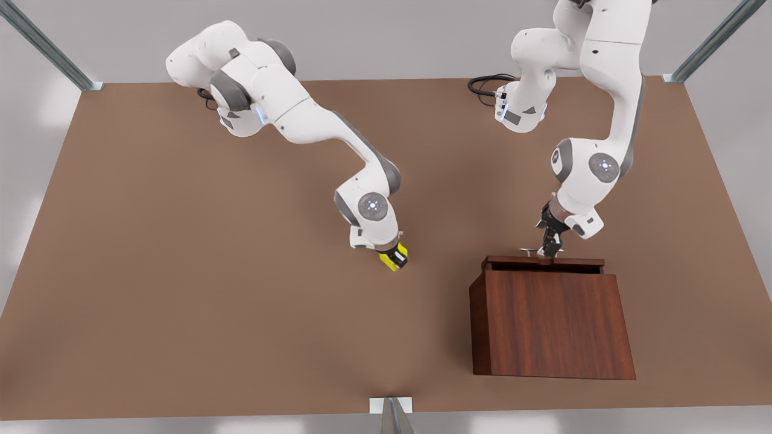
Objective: Open the drawer with left arm, place the square in the middle with right arm, and place the square in the drawer with left arm
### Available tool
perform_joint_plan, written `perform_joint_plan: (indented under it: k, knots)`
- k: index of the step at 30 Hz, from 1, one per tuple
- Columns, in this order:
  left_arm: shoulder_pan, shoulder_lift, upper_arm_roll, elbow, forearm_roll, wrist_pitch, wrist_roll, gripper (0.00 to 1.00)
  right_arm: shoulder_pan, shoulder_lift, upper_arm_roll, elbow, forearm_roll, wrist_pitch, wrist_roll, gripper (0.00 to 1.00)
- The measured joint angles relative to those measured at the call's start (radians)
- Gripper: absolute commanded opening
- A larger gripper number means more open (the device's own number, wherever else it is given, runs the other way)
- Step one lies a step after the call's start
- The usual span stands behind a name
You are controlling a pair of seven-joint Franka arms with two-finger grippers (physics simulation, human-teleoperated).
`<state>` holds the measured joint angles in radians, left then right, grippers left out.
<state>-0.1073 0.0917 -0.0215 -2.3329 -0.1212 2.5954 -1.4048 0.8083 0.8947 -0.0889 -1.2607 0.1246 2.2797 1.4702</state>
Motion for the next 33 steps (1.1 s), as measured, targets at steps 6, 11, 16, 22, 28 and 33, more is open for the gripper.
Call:
perform_joint_plan:
  k: [6, 11, 16, 22, 28, 33]
  knots:
    - [0.000, -0.023, 0.001, -0.027, 0.000, -0.008, -0.008, 1.00, 0.016, 0.001, -0.021, 0.000, 0.000, -0.002, -0.004, 1.00]
    - [0.000, -0.024, 0.003, -0.036, 0.000, -0.008, -0.007, 1.00, -0.027, -0.250, -0.048, -0.168, -0.005, -0.039, -0.261, 1.00]
    - [-0.003, -0.053, 0.007, -0.084, 0.000, -0.004, -0.006, 1.00, -0.594, -0.737, 0.050, -0.401, -0.053, -0.416, -1.158, 1.00]
    - [-0.004, -0.088, 0.009, -0.130, 0.001, 0.002, -0.006, 1.00, -0.859, -0.813, 0.068, -0.357, -0.127, -0.602, -1.581, 1.00]
    - [-0.007, -0.112, 0.011, -0.167, 0.001, 0.000, -0.006, 1.00, -0.968, -0.756, 0.162, -0.283, -0.167, -0.628, -1.572, 1.00]
    - [-0.005, -0.152, 0.011, -0.196, 0.002, -0.008, -0.006, 1.00, -0.976, -0.719, 0.163, -0.214, -0.143, -0.671, -1.575, 1.00]
